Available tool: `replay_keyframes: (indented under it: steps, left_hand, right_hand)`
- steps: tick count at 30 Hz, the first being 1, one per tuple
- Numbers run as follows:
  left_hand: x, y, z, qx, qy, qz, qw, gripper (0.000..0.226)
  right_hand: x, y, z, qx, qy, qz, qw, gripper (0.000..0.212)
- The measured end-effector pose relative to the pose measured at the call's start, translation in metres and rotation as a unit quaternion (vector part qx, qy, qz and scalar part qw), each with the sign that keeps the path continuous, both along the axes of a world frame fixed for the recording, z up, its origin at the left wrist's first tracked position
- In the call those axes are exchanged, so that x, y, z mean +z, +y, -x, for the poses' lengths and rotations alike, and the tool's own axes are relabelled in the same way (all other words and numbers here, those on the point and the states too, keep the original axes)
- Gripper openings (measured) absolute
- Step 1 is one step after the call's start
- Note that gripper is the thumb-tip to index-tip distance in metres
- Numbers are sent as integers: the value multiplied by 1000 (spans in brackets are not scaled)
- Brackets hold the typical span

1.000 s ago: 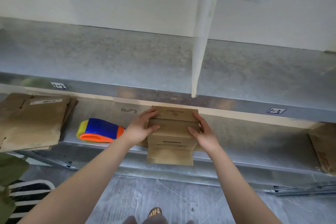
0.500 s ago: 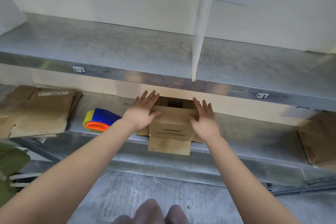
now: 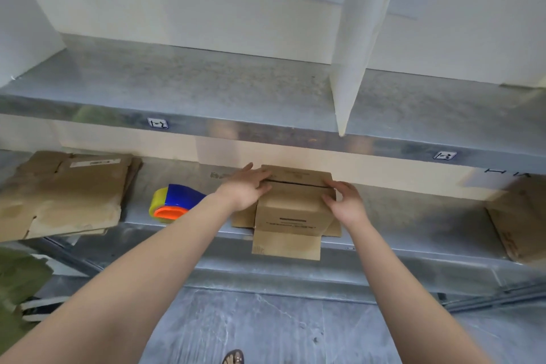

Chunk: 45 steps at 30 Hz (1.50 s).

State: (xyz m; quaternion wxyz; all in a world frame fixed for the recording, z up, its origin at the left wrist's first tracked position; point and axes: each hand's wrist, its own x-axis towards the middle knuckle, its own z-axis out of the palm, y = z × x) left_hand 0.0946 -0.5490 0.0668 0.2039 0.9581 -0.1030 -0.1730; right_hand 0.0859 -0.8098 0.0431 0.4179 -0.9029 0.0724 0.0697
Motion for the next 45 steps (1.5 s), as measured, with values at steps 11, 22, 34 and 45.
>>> replay_keyframes:
  steps: [11,22,34,45]
  left_hand:
    - [-29,-1,-7,-52,-63,-58,995,57]
    - [-48,-1,-4,29,0,173,984,61]
    - [-42,-4,-8,-38,-7,25,999,61]
    - [-13,12,21,-62,-160,-93,981,65]
  right_hand:
    - [-15,4,-6,-32,52,-96,993,35]
    - [-26,-7,-2,11,62,-96,993,46]
    - [-13,-3,-10,16,75,-90,993,51]
    - [25,43,10,159,-133,283,936,60]
